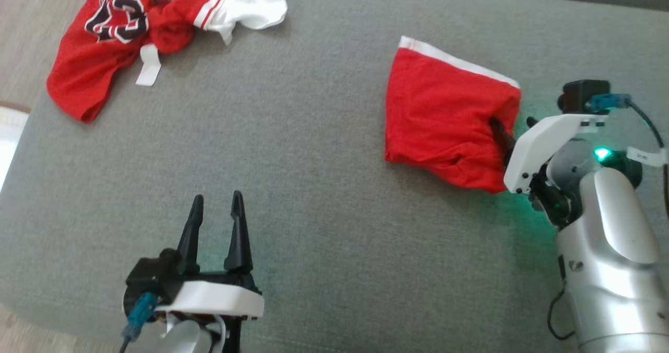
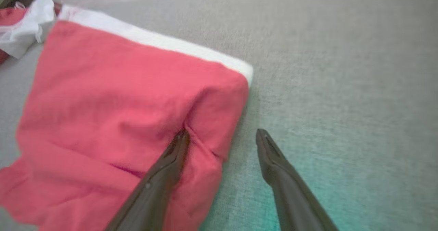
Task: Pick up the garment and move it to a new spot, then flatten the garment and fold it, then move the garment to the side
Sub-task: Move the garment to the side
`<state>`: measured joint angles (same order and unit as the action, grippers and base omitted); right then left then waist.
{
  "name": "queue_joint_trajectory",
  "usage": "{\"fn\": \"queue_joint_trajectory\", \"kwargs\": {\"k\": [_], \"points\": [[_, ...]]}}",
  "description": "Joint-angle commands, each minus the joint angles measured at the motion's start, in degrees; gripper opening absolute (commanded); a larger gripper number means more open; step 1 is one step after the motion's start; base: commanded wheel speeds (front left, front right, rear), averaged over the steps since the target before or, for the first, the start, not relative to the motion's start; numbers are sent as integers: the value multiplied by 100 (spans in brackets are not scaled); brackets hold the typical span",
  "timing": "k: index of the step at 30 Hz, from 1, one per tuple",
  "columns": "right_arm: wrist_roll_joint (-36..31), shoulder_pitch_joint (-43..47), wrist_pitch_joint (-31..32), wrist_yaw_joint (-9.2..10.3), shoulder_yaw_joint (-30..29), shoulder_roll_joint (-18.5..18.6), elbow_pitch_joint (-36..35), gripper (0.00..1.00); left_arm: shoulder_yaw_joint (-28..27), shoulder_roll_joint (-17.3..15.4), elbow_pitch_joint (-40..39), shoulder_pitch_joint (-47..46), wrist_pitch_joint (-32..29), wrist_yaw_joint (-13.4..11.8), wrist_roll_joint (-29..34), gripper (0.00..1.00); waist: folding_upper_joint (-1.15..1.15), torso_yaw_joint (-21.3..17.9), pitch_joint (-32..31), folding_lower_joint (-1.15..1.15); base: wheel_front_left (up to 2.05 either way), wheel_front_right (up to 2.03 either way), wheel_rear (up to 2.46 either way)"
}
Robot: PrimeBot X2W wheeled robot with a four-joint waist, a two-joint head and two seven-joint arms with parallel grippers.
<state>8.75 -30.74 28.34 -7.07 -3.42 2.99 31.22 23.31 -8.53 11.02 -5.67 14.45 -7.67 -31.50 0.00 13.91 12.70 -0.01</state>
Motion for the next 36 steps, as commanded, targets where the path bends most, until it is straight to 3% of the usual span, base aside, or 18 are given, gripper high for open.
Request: {"fn": "queue_joint_trajectory", "kwargs": {"k": [1,5,6,7,9,13,19,28,36], "points": [[-10,-241,56,-42,172,21,-126,100,-259,-16,-130,-201,55,36,61,100,0,81,101,1,0,0,0],[151,-327,206,-42,336,88,75,98,-322,70,-112,-238,55,99,153,100,0,107,203,1,0,0,0],[203,-343,220,-42,379,100,96,80,-334,85,-109,-242,55,113,175,100,0,98,224,1,0,0,0],[253,-364,217,-42,417,113,108,40,-341,98,-107,-246,55,128,198,100,0,82,244,1,0,0,0],[333,-411,140,-42,503,162,93,0,-341,119,-104,-263,55,162,247,100,0,28,286,1,0,0,0],[420,-492,-81,-42,637,353,-15,0,-304,149,-148,-335,55,227,354,100,0,-176,362,1,0,0,0],[457,-481,-306,-42,604,854,-259,0,-152,116,-309,-499,25,298,523,100,0,-923,488,1,0,0,0],[602,-371,-436,-42,333,1180,-657,0,40,-53,-577,-727,-274,311,713,100,0,-2111,809,1,0,0,0],[632,-495,-470,-42,75,1166,-711,0,133,-158,-813,-897,-478,291,827,100,0,-2386,1033,1,0,0,0]]}}
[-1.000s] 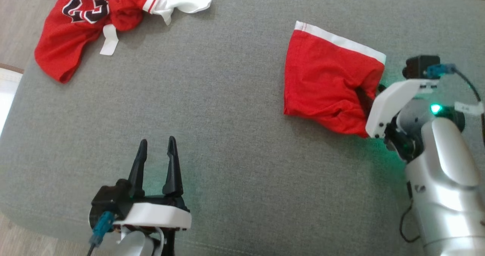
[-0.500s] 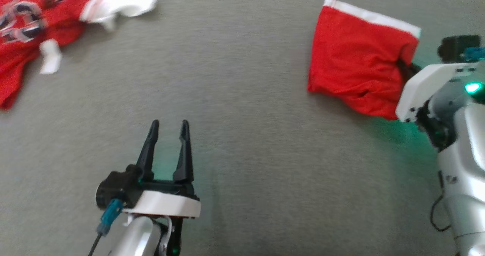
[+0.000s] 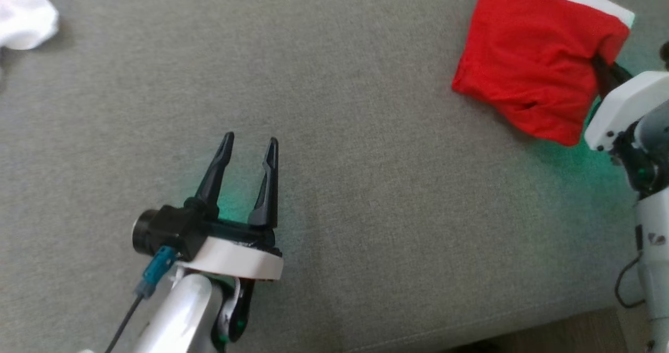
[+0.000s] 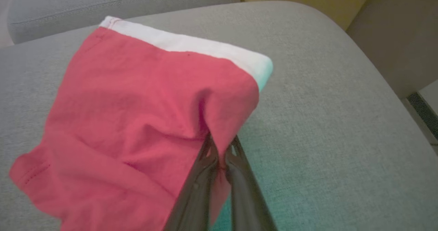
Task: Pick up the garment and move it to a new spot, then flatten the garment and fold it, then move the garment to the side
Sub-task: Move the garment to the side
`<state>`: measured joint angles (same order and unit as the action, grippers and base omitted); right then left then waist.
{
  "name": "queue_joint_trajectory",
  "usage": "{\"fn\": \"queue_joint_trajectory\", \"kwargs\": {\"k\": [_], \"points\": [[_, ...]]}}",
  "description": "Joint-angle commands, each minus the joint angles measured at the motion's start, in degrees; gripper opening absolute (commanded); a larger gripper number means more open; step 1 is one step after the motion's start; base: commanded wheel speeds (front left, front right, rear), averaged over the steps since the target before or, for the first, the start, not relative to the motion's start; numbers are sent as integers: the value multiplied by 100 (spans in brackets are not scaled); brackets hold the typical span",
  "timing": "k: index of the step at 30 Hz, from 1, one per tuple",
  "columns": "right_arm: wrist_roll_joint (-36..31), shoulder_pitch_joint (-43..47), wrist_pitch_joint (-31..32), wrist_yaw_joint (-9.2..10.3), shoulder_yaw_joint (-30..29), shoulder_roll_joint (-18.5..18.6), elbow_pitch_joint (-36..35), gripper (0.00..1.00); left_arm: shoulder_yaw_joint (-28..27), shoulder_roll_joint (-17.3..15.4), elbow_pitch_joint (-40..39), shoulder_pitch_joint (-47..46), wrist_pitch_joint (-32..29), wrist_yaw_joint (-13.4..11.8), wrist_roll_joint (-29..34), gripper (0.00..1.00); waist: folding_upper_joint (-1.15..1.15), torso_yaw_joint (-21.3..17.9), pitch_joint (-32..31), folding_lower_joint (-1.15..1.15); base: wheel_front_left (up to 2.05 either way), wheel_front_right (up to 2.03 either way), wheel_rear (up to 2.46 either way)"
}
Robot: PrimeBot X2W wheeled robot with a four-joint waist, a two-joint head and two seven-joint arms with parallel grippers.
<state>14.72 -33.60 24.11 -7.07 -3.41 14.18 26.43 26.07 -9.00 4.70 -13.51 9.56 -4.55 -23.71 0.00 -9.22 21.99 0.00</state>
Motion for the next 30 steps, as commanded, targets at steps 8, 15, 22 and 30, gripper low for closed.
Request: {"fn": "queue_joint_trajectory", "kwargs": {"k": [8,15,22,30], "points": [[-457,-1129,184,-42,-414,559,481,0,-153,-247,-450,-170,-139,-127,123,100,0,283,511,0,0,0,0],[-993,-1603,352,-42,-825,1003,888,0,-140,-243,-565,-201,-126,-180,131,100,0,631,751,0,0,0,0],[-1329,-1722,410,-42,-1207,1324,912,0,-153,-268,-622,-190,-80,-218,120,100,0,701,845,0,0,0,0],[-1637,-1792,155,-42,-1381,1183,664,61,-146,-303,-607,-244,-109,-241,113,100,0,659,906,0,0,0,0]]}}
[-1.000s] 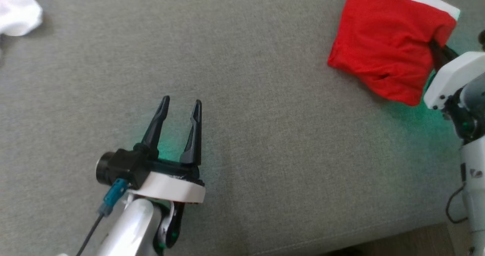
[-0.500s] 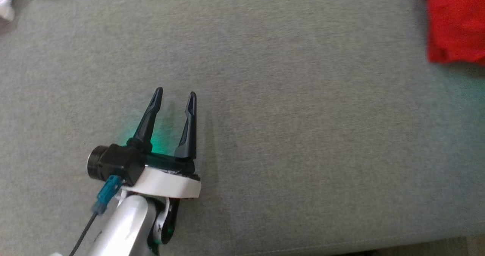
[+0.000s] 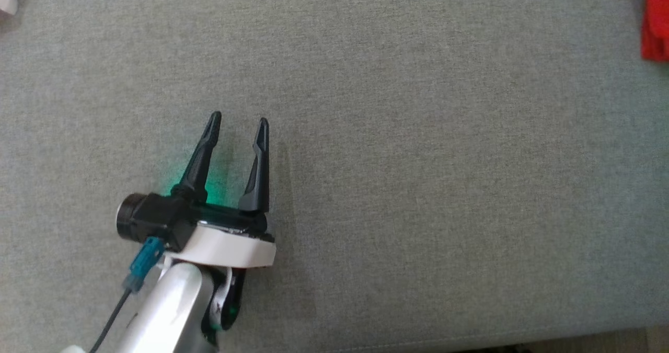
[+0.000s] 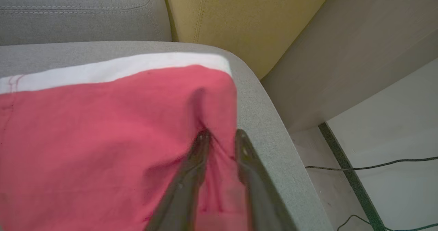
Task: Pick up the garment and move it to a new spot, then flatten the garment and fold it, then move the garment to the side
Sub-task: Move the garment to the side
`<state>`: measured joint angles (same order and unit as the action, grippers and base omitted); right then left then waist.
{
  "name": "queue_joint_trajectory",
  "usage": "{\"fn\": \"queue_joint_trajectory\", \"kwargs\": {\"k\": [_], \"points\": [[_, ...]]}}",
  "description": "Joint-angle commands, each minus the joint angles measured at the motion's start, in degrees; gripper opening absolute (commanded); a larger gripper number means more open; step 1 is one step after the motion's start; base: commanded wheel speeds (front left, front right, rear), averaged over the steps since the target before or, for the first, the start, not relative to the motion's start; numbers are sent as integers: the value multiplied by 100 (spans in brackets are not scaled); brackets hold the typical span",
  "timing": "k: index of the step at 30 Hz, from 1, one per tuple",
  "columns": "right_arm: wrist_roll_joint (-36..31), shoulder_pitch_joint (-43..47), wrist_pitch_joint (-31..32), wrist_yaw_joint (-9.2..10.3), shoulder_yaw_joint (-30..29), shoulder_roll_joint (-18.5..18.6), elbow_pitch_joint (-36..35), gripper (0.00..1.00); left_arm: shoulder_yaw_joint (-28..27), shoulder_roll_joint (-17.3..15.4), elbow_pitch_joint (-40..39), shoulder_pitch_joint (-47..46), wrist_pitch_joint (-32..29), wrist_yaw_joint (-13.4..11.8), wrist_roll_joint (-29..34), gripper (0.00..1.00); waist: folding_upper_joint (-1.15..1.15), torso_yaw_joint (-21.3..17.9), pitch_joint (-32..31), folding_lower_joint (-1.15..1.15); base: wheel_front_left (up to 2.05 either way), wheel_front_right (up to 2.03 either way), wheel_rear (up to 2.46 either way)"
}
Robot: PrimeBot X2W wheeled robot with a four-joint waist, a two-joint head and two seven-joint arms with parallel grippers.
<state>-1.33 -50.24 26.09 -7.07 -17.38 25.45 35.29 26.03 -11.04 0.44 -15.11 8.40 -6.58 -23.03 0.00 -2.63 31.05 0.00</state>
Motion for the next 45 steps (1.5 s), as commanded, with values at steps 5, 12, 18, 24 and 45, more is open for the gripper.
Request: {"fn": "queue_joint_trajectory", "kwargs": {"k": [5,12,18,24,45], "points": [[-219,-125,-357,-42,-14,-149,-321,100,-129,-112,-161,-101,1,-53,39,100,0,16,-24,0,0,0,0],[-139,-111,-606,-42,260,-310,-499,100,-151,-115,-101,-91,52,-72,-7,100,0,38,-155,0,0,0,0],[122,0,-1111,-42,576,-465,-787,100,-243,-124,26,-108,183,-79,-84,100,0,125,-474,0,0,0,0],[329,340,-1595,-42,1060,-804,-963,100,-399,-128,258,-5,310,-114,-234,100,0,288,-1014,0,0,0,0],[509,3735,-3199,-42,1733,-2246,-2267,100,-944,-151,943,1190,613,-291,-658,100,0,643,-2732,0,0,0,0]]}}
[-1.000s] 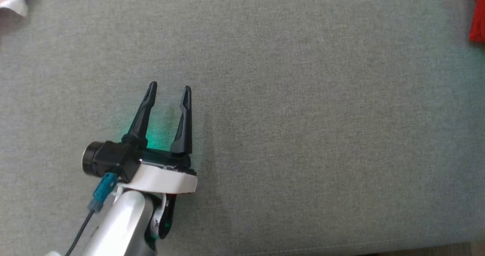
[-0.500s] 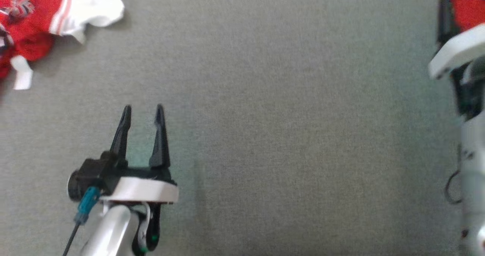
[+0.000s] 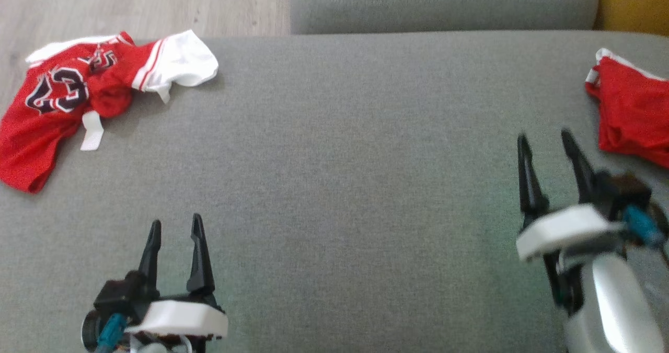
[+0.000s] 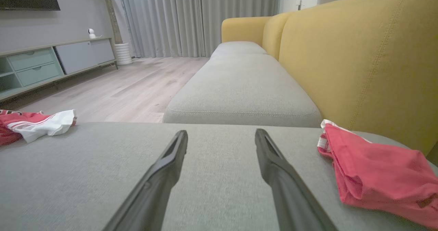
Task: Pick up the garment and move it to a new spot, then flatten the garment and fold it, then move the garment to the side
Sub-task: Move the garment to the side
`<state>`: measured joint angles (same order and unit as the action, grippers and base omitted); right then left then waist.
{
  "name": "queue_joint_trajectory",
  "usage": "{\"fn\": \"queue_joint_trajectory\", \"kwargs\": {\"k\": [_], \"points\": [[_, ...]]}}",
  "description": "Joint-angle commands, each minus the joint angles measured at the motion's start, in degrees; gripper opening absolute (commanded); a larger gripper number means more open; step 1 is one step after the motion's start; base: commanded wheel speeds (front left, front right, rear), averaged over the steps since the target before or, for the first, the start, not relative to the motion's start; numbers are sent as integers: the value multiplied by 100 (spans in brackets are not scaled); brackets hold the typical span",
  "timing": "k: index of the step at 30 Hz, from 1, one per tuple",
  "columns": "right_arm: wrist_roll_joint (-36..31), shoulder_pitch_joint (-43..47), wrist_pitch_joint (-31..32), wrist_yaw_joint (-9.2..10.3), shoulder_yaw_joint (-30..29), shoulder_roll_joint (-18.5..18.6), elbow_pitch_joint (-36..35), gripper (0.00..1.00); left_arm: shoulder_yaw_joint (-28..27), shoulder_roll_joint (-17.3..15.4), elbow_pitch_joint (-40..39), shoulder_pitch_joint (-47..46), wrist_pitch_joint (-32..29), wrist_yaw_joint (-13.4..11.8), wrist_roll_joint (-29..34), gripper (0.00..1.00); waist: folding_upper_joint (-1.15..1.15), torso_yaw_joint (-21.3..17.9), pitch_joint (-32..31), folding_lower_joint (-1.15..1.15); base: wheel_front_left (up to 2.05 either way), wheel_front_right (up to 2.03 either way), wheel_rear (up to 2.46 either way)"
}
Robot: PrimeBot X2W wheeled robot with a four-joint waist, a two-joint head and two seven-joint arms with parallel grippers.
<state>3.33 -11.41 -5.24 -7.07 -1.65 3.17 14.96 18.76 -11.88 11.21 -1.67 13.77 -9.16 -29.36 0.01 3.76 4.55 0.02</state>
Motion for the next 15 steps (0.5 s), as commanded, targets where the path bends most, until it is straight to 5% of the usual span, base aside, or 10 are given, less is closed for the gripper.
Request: {"fn": "queue_joint_trajectory", "kwargs": {"k": [1,15], "points": [[78,27,-93,-42,208,-23,-331,100,-219,-61,-122,-116,79,-33,-31,100,-1,1,-120,-2,0,0,0],[589,1257,-132,-42,539,-28,-1083,100,-106,-7,-28,179,98,29,-36,100,-1,-63,-339,-2,0,0,0]]}}
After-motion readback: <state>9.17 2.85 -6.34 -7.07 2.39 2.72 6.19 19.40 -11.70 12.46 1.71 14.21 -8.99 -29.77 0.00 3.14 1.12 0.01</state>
